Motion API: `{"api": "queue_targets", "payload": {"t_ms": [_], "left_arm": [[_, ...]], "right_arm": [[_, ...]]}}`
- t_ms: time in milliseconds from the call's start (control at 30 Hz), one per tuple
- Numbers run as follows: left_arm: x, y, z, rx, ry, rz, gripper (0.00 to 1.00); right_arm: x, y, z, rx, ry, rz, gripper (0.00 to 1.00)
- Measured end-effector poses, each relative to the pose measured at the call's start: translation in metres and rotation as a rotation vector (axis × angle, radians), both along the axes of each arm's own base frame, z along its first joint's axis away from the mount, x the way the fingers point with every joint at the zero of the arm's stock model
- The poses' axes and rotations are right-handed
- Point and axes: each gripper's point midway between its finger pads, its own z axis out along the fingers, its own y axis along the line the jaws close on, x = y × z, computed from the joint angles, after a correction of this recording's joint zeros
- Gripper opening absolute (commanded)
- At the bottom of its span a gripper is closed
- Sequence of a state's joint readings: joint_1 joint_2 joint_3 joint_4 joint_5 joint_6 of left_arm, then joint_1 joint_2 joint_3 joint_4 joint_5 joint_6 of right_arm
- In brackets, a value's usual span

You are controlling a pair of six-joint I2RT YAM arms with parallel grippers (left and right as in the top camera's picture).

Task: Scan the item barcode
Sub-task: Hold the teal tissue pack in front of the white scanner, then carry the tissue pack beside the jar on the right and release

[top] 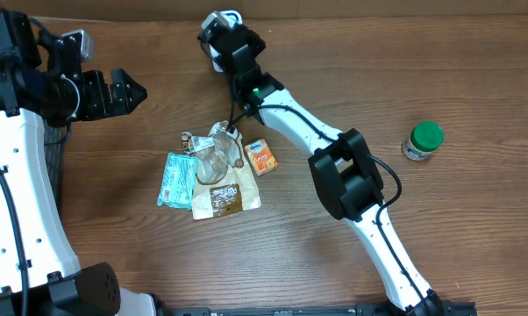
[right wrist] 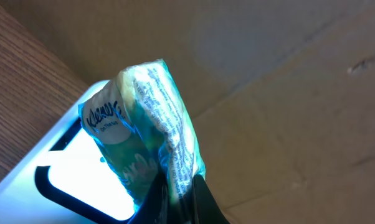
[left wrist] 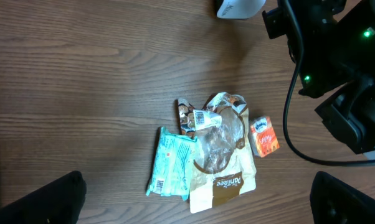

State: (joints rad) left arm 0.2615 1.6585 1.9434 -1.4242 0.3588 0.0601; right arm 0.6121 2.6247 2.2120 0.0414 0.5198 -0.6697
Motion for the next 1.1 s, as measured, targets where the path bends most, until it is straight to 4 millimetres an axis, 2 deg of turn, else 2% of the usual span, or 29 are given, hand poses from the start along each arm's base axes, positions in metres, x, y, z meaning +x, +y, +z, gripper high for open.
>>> {"api": "queue_targets", "payload": {"t_ms": [567, 833, 900, 967, 1100], "left_arm": [[0.000, 0.000, 0.000, 0.000, 0.000, 0.000, 0.99], [0.000, 0.000, 0.000, 0.000, 0.000, 0.000, 1.00], [0.000, 0.000, 0.000, 0.000, 0.000, 0.000, 1.00], [0.000, 0.000, 0.000, 0.000, 0.000, 0.000, 0.99], [0.000, 0.000, 0.000, 0.000, 0.001, 0.000, 1.00]], "right_arm": [[-0.002, -0.002, -0.002, -0.050, 0.004, -0.009, 0.04], [-0.008, -0.005, -0.006, -0.023, 0.067, -0.020, 0.04], [-0.012, -0.006, 0.004, 0.009, 0.084, -0.023, 0.04], [-0.018, -0.008, 0.023, 0.059, 0.100, -0.030, 0.04], [-0.040, -0.016, 0.078, 0.182, 0.152, -0.039, 0.04]]}}
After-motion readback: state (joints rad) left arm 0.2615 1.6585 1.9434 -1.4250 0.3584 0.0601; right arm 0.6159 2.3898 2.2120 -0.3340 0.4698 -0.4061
